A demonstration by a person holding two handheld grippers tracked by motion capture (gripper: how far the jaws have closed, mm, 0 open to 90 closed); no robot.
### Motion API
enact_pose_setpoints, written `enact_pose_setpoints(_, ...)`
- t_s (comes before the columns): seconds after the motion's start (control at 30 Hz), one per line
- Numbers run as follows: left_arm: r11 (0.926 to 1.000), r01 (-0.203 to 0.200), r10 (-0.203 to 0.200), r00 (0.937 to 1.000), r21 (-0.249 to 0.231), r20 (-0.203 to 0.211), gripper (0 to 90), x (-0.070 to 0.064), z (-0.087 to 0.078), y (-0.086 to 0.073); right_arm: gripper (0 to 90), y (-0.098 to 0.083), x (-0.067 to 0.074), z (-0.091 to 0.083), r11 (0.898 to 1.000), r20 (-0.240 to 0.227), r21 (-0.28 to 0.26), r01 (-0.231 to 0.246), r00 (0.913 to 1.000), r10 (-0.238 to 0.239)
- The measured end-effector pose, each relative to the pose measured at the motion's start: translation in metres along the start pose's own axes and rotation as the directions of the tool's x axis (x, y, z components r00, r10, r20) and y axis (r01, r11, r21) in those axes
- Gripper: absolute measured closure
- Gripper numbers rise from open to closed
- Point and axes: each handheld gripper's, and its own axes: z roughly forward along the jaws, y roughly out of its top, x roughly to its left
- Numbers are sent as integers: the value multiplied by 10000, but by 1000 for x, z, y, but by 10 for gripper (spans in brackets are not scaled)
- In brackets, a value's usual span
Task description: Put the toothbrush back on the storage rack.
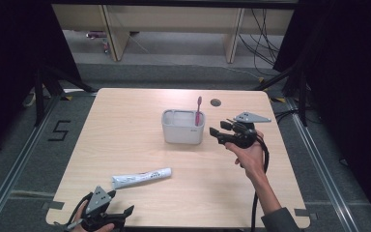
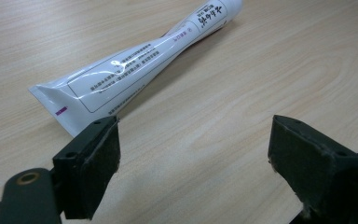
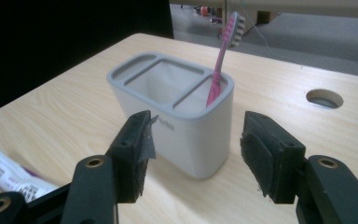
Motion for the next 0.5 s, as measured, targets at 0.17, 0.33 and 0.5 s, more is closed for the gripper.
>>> enact_pose_setpoints(0.17, 10000, 9, -9, 10000, -2, -27, 163, 0, 0, 0, 429, -16, -1, -12, 9999, -14, 98, -39, 10000, 39)
enact_pose_setpoints(0.33, 9999, -100, 100, 9999, -10, -21, 163, 0, 0, 0, 428, -32, -1, -23, 9988, 153, 453, 163, 9997, -170)
enact_pose_setpoints(0.5, 10000, -39, 39, 10000, -15, -71, 163, 0, 0, 1, 422, -46, 2, -32, 9982, 60, 569, 166, 9998, -170)
